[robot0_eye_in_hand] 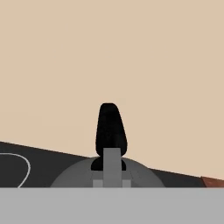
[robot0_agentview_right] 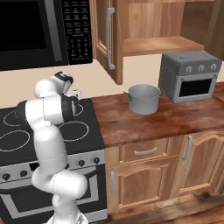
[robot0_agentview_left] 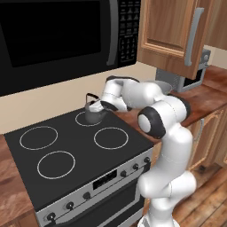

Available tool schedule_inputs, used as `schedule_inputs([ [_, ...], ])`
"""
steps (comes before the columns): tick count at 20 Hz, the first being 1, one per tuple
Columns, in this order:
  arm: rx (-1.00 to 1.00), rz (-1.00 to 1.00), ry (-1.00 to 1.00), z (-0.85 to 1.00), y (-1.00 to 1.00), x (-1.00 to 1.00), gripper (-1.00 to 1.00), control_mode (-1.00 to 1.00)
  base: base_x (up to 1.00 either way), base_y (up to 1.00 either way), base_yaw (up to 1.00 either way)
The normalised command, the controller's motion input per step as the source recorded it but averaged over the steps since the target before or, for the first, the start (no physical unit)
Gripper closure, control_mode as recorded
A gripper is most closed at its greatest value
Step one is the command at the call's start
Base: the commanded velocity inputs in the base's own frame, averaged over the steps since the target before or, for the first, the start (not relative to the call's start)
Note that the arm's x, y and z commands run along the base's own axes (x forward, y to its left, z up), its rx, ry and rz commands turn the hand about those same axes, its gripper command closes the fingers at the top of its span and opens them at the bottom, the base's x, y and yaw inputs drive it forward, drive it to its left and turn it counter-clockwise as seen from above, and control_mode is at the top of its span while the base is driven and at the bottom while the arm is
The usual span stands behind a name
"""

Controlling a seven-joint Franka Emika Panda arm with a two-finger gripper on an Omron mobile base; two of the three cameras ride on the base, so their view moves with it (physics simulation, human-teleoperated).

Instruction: Pick the kettle from the cabinet and place it on a stove burner. Then pick the pot from the counter and place it on another stove burner. Finally, turn both burners on.

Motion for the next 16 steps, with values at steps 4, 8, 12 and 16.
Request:
schedule_inputs([
  [4,0.00,-0.01,0.00,-0.13,0.06,0.21,1.00,-1.00,0.00,0.00,0.00],
  [8,0.00,0.00,0.00,-0.13,0.06,0.21,1.00,-1.00,0.00,0.00,0.00],
  [12,0.00,0.00,0.00,-0.14,0.06,0.22,1.00,-1.00,0.00,0.00,0.00],
  [16,0.00,0.00,0.00,-0.15,0.05,0.19,1.00,-1.00,0.00,0.00,0.00],
])
